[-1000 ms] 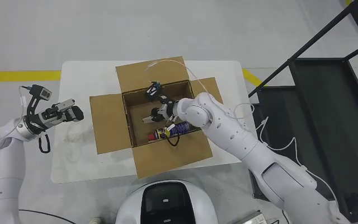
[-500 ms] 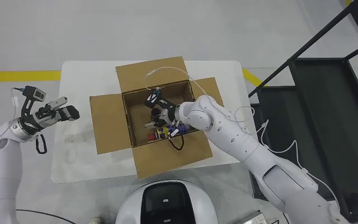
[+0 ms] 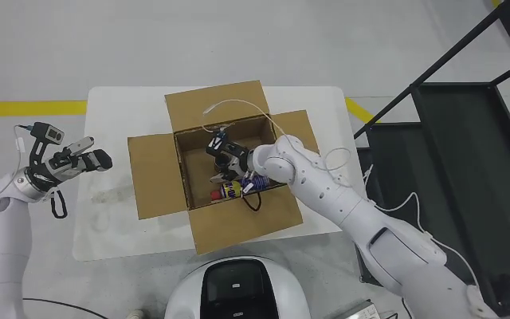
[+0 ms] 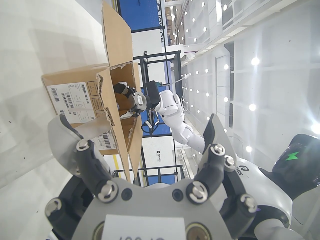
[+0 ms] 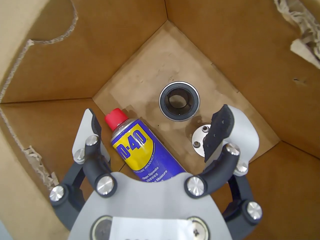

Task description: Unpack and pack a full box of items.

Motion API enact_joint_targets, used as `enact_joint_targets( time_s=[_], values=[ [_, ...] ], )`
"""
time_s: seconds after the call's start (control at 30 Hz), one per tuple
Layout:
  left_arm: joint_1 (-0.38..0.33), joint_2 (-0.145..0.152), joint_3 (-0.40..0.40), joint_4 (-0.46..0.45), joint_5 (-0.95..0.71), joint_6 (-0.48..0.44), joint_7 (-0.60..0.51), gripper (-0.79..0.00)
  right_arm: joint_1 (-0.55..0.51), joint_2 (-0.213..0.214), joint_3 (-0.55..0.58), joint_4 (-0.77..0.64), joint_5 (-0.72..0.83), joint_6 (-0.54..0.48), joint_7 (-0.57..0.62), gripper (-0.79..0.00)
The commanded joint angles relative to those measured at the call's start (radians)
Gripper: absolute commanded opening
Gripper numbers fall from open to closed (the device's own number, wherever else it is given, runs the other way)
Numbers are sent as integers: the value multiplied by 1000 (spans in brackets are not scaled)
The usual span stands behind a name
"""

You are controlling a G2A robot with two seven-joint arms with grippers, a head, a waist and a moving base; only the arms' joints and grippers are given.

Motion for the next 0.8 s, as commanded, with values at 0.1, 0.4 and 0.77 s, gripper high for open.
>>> enact_joint_targets(
  time_s=[0.1,0.4,0.77],
  values=[
    [0,0,0,0,0,0,0,0,33,-34,-37,87,11,-11,-37,0],
    [0,0,0,0,0,0,0,0,83,-93,-89,231,10,4,-76,0],
    [0,0,0,0,0,0,0,0,112,-136,-109,311,-19,14,-104,-785]
  ],
)
